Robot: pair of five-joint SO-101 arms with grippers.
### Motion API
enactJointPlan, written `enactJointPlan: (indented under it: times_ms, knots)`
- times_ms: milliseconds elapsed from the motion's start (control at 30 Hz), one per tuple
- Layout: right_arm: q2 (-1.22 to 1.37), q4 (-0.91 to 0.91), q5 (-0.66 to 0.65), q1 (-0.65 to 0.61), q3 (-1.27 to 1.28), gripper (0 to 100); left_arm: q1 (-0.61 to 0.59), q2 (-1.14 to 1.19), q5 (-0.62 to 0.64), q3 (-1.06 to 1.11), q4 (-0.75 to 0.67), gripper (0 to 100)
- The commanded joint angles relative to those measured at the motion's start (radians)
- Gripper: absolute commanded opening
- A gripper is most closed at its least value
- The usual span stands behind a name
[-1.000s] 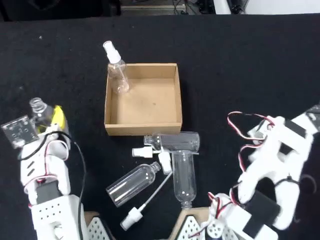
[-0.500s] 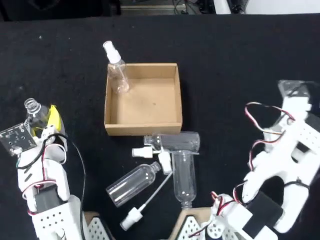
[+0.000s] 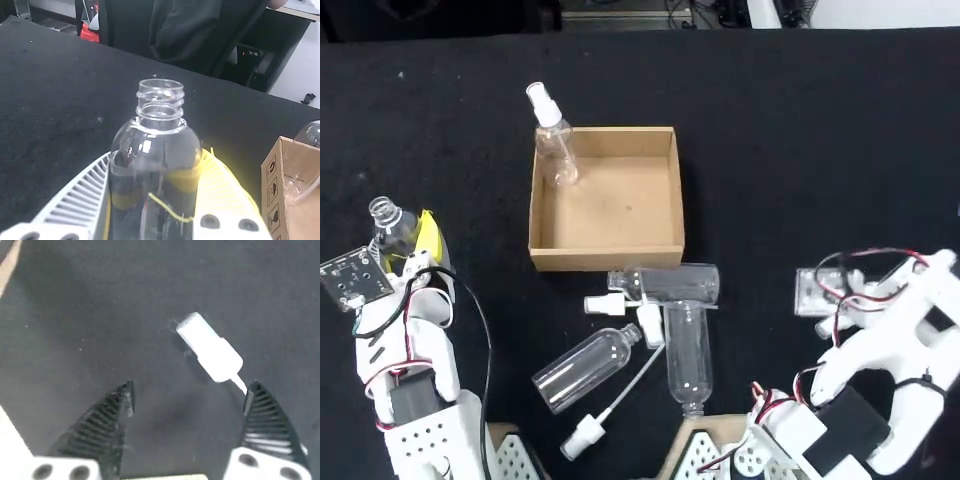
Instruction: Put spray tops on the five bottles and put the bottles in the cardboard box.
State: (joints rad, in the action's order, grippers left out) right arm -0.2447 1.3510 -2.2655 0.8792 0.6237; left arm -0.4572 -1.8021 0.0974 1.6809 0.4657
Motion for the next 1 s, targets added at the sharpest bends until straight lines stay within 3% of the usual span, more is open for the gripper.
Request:
enactJointPlan:
  times_ms: [0, 233, 367, 467, 600, 733, 833, 900, 967]
  knots:
    - [-0.041, -0.183, -0.041, -0.032, 0.119, 30.7, -0.004, -0.021, 0.009, 0.008, 0.006, 3]
    - [-0.042, -0.482, -0.034, -0.077, 0.292, 30.0, -0.005, -0.021, 0.009, 0.008, 0.006, 3]
    - [-0.047, -0.601, -0.031, -0.075, 0.387, 16.5, -0.005, -0.021, 0.009, 0.008, 0.006, 3]
    - [-0.050, -0.635, 0.077, -0.101, 0.421, 8.9, -0.005, -0.021, 0.009, 0.008, 0.006, 3]
    - [-0.050, -0.646, 0.436, -0.163, 0.417, 9.9, -0.004, -0.020, 0.009, 0.008, 0.006, 3]
    - [-0.050, -0.640, 0.964, -0.192, 0.357, 10.3, -0.004, -0.020, 0.009, 0.010, 0.006, 3]
    - [-0.047, -0.638, 1.329, -0.144, 0.318, 10.3, -0.004, -0.020, 0.009, 0.013, 0.006, 3]
    - [-0.044, -0.614, 1.487, -0.110, 0.309, 10.3, -0.004, -0.020, 0.009, 0.018, 0.005, 3]
    - [-0.042, -0.578, 1.490, -0.107, 0.295, 10.8, -0.004, -0.020, 0.009, 0.018, 0.003, 3]
